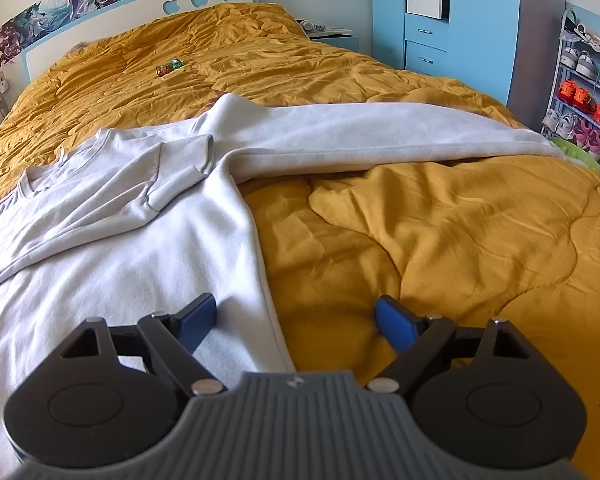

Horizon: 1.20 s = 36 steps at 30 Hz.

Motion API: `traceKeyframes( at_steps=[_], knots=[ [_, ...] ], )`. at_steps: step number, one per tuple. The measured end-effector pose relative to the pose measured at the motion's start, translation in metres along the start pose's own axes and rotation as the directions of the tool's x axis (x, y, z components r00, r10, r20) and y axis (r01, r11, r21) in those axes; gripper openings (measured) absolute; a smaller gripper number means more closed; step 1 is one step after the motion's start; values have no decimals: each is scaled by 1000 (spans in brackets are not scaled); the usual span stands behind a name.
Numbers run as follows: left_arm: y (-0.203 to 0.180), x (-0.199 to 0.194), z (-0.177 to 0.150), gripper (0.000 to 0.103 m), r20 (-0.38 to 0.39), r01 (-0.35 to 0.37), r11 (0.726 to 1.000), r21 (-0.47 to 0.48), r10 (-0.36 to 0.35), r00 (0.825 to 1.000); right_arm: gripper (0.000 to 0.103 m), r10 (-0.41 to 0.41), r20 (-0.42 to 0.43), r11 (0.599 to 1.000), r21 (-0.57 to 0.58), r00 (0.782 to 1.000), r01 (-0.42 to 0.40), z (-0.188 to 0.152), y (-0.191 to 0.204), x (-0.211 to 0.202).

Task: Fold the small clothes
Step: 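Carry the held sleeve across the chest with the left tool and release, then move the right tool to the other sleeve cuff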

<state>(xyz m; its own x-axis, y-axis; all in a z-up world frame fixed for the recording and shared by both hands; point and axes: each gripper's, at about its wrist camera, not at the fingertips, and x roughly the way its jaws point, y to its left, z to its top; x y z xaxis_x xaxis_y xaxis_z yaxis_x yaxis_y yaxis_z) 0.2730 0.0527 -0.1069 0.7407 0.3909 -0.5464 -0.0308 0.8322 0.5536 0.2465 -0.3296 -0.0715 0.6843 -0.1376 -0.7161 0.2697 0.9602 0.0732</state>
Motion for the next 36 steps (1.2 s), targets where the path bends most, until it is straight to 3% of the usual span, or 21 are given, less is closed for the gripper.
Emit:
traceKeyframes(
  at_steps=[3,4,5,8,12,16,19,23,29,32,36],
  knots=[
    [-18,10,3,51,36,-57,989,139,53,998,83,-2,3,1000,-8,1000,2,0,1,1],
    [-19,13,4,35,38,-59,989,138,54,998,83,-2,3,1000,-9,1000,2,0,1,1],
    [-18,18,6,8,29,-57,993,107,55,998,83,-2,3,1000,-9,1000,2,0,1,1],
    [-10,24,4,6,16,-94,995,27,93,996,84,1,3,1000,-9,1000,-1,0,1,1],
    [-14,13,-1,5,35,-180,981,64,178,983,84,0,3,1000,-12,1000,0,0,2,2],
    [-8,16,-4,6,-17,-215,976,47,216,976,84,1,5,1000,-14,1000,-1,0,1,3],
    [-9,24,-2,8,-66,-153,986,70,158,985,84,0,5,1000,-13,1000,0,0,1,3],
    [-12,11,-6,21,-51,-140,982,127,148,988,84,0,5,1000,-13,1000,0,0,1,3],
    [6,-35,-24,20,-1,60,992,115,-60,998,84,-2,6,1000,-14,1000,2,-1,2,2],
    [19,-52,-25,20,25,136,990,43,-137,990,84,-4,7,1000,-15,1000,4,-1,2,2],
    [37,-46,-16,20,108,174,976,-131,-161,981,84,-8,9,1000,-20,1000,8,-1,2,1]
  ],
)
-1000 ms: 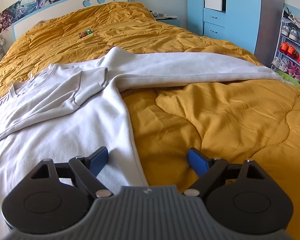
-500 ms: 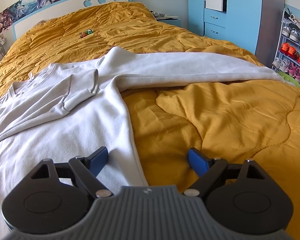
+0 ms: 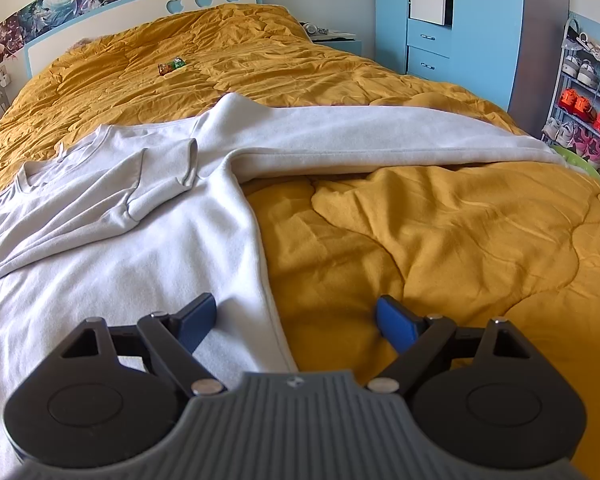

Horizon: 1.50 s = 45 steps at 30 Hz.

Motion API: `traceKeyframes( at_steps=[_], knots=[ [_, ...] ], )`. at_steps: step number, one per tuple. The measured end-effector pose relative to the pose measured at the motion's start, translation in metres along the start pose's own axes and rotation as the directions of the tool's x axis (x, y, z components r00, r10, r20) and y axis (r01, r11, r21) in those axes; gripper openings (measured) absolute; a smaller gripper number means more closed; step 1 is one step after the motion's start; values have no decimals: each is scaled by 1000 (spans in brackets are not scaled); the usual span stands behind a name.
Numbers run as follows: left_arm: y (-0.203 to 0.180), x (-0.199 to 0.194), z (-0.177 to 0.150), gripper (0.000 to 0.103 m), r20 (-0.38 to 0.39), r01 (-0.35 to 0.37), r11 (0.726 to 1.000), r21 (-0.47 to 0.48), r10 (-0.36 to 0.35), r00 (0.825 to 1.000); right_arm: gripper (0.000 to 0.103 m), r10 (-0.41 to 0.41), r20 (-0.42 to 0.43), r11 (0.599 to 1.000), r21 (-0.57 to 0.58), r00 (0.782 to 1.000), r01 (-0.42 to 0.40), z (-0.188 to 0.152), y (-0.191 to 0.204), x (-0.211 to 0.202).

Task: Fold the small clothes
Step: 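Move the right tool to the other sleeve cuff, then grasp the other sleeve cuff with the right tool and lift it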

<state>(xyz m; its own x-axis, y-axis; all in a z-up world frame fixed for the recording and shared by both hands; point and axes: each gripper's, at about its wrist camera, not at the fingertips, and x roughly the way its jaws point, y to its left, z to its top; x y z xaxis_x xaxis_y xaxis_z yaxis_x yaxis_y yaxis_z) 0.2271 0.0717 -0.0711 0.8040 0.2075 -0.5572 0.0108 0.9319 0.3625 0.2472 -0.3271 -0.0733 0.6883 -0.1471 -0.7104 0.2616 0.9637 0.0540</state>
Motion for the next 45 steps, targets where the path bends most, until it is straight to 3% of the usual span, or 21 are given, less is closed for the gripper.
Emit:
traceKeyframes(
  at_steps=[2,5,8,12,15,19,21,23,26,28,30,32,34,36,38,40,42,44,45],
  knots=[
    [7,16,7,19,-6,-32,995,-97,32,999,84,0,1,1000,-3,1000,0,0,0,0],
    [18,43,11,8,-111,-109,969,-224,86,990,84,-1,0,1000,-6,1000,1,0,0,0],
    [30,57,3,8,-191,-95,951,-293,39,981,84,2,2,1000,-6,1000,-2,-1,0,0],
    [42,53,-1,9,-232,-132,924,-359,48,971,84,2,0,1000,-14,1000,-2,0,2,2],
    [40,31,4,5,-195,-149,902,-406,73,978,82,6,24,1000,16,1000,-6,2,-2,-2],
    [19,-8,21,8,-64,-69,915,-397,48,997,82,5,128,984,175,992,-28,8,-22,-16],
    [10,-22,27,16,-27,-12,900,-437,0,1000,82,12,191,961,269,981,-64,8,-38,-23],
    [1,-35,30,25,7,78,868,-491,-85,996,82,37,265,934,333,963,-128,6,-55,-30],
    [-14,-47,28,31,57,215,818,-533,-219,974,82,91,360,886,397,929,-240,1,-82,-40],
    [-31,-51,23,33,63,279,801,-530,-291,955,82,45,342,854,475,939,-214,4,-99,-44],
    [-48,-53,16,33,32,318,791,-523,-355,934,74,-2,314,856,491,949,-161,8,-115,-51],
    [-62,-58,10,33,39,357,792,-495,-390,920,68,-28,317,873,470,948,-132,14,-142,-60],
    [-79,-65,5,33,61,395,811,-432,-411,910,67,-14,341,889,434,940,-144,19,-174,-65],
    [-95,-65,3,33,34,422,832,-361,-441,897,55,-24,332,891,435,943,-131,25,-208,-61],
    [-104,-66,-2,33,34,408,845,-345,-423,905,44,-27,273,862,493,962,-116,31,-247,-46],
    [-108,-66,-5,33,31,398,852,-339,-413,910,41,-17,234,806,579,972,-125,33,-282,-27],
    [-111,-66,-5,34,23,390,863,-322,-405,914,40,5,234,708,686,972,-169,32,-312,-10],
    [-113,-65,-4,35,17,386,866,-317,-402,915,34,46,275,553,793,960,-254,25,-344,13],
    [-112,-65,-5,36,16,385,868,-314,-401,916,31,56,292,497,821,955,-280,22,-353,23]
  ],
)
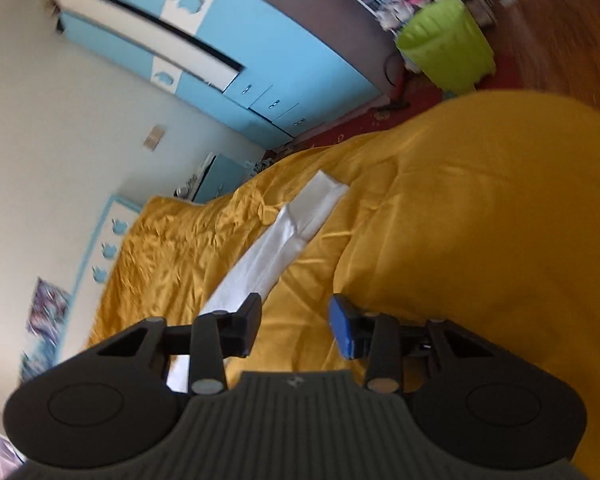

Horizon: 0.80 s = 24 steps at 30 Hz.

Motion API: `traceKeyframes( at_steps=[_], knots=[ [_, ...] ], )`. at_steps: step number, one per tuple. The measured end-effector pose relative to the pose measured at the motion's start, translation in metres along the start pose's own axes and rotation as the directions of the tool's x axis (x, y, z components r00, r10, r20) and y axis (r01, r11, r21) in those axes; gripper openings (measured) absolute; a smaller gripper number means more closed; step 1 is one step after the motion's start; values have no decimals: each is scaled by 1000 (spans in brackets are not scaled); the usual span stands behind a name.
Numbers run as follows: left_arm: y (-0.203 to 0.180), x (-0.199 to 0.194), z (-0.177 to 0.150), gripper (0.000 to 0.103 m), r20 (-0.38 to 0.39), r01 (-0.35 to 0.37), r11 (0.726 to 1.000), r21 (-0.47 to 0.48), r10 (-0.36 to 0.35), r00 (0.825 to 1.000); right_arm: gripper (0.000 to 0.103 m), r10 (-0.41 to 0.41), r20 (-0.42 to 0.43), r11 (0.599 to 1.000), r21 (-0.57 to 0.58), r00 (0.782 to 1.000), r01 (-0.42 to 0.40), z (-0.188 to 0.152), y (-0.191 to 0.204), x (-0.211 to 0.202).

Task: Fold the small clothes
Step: 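Grasp the other sleeve cuff with the right tool and lift it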

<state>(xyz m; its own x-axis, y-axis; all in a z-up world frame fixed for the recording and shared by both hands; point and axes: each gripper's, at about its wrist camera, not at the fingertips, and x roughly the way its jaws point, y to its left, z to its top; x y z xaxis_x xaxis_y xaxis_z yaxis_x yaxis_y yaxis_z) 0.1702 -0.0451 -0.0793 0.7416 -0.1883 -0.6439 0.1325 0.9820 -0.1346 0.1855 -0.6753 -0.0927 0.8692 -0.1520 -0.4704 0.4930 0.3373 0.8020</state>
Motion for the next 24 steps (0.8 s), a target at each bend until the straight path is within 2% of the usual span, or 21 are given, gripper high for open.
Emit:
traceKeyframes(
  at_steps=[2,5,7,10,13,16,17,20,22,24],
  knots=[
    [0,1,-1,36,0,1,1000,5,-1,1000,31,49,4,995,87,999,-49,12,-11,19],
    [2,3,-1,36,-9,4,1000,2,-4,1000,31,54,12,995,82,998,-55,24,-9,47],
    [3,7,1,37,-29,11,1000,-7,-11,1000,30,22,13,997,72,1000,-23,27,-5,61],
    [5,14,3,37,-71,19,1000,-20,-20,997,24,-70,-4,996,-49,998,70,33,11,88],
    [11,15,0,37,-68,38,998,-40,-41,997,24,-70,7,996,-50,998,70,36,12,107],
    [11,16,-5,38,-54,46,998,-32,-48,997,24,-109,11,991,-75,994,109,37,18,121],
    [10,16,-5,38,-52,42,999,-23,-43,998,20,-129,23,985,-109,991,131,35,23,124],
    [7,16,-5,38,-51,36,999,-11,-36,998,8,-148,39,973,-175,988,153,33,32,127],
    [7,16,-4,38,-50,37,999,-15,-38,998,6,-153,72,965,-206,986,164,30,38,121],
    [7,16,-4,38,-52,35,999,-14,-36,998,6,-198,97,933,-285,976,217,24,52,118]
  ],
)
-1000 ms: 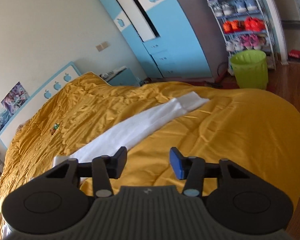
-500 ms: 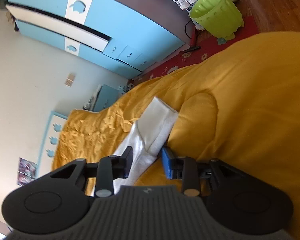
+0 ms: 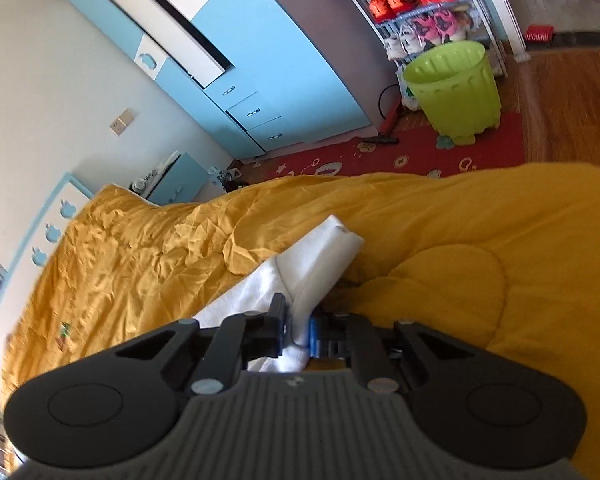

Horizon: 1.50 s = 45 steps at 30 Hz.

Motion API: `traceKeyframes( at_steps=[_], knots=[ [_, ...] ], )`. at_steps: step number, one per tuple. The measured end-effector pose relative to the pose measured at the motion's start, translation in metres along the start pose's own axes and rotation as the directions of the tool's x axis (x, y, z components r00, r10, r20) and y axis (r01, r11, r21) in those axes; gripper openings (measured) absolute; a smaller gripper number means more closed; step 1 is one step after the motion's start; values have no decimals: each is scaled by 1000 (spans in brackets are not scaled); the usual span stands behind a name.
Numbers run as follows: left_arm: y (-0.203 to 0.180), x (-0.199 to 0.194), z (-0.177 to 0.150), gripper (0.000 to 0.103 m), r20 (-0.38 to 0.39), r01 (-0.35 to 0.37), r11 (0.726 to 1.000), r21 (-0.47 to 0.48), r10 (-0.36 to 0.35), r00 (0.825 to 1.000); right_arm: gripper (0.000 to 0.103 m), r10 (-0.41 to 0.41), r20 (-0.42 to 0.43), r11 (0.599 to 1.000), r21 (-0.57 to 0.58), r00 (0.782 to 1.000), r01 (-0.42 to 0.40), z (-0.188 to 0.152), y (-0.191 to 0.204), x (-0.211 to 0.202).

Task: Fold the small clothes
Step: 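Grasp the other sleeve cuff with the right tool and lift it, then lay the held sleeve across the chest with the right tool and release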

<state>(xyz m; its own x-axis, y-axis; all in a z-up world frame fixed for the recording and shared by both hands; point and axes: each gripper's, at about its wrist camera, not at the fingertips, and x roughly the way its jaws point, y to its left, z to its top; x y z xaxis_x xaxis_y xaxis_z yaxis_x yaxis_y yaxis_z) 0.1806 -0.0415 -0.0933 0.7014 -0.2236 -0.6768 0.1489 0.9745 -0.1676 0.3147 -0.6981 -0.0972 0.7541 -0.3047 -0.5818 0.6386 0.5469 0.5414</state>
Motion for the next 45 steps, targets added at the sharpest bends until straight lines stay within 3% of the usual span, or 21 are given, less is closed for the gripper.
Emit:
traceKeyframes(
  at_steps=[1,3,9,14,21,24,27,30,33,37,41,45],
  knots=[
    [0,0,0,38,-1,-1,1000,0,1,1000,5,-28,15,997,-70,1000,29,-2,13,-6],
    [0,-2,-1,38,5,-9,1000,-8,9,1000,5,-2,56,989,-150,998,10,-3,31,-20],
    [1,-13,11,38,-5,7,1000,0,-7,1000,5,192,148,937,-322,970,-136,-3,93,-85],
    [7,-34,21,38,49,18,999,34,-19,999,5,303,166,841,-509,938,-182,-14,179,-140],
    [38,-73,27,38,162,-63,996,67,51,985,5,428,141,693,-685,893,-224,-65,273,-195],
    [63,-82,26,38,210,-92,995,39,81,974,5,471,120,651,-716,874,-252,-94,313,-217],
    [90,-81,23,38,221,-154,987,-41,159,962,5,500,96,605,-750,860,-268,-125,352,-236],
    [118,-78,18,38,206,-143,985,-97,160,965,5,519,72,559,-782,852,-274,-159,389,-250],
    [144,-80,16,38,203,-116,978,-172,150,967,5,538,35,482,-832,842,-273,-207,422,-261],
    [160,-84,14,38,209,-81,969,-232,131,969,3,537,-9,372,-895,843,-247,-276,457,-268],
    [163,-78,12,38,156,-143,961,-239,183,971,2,511,-46,277,-936,859,-215,-347,480,-262],
    [172,-77,9,38,141,-138,952,-274,182,973,1,486,-142,192,-945,863,-264,-415,486,-246]
  ],
)
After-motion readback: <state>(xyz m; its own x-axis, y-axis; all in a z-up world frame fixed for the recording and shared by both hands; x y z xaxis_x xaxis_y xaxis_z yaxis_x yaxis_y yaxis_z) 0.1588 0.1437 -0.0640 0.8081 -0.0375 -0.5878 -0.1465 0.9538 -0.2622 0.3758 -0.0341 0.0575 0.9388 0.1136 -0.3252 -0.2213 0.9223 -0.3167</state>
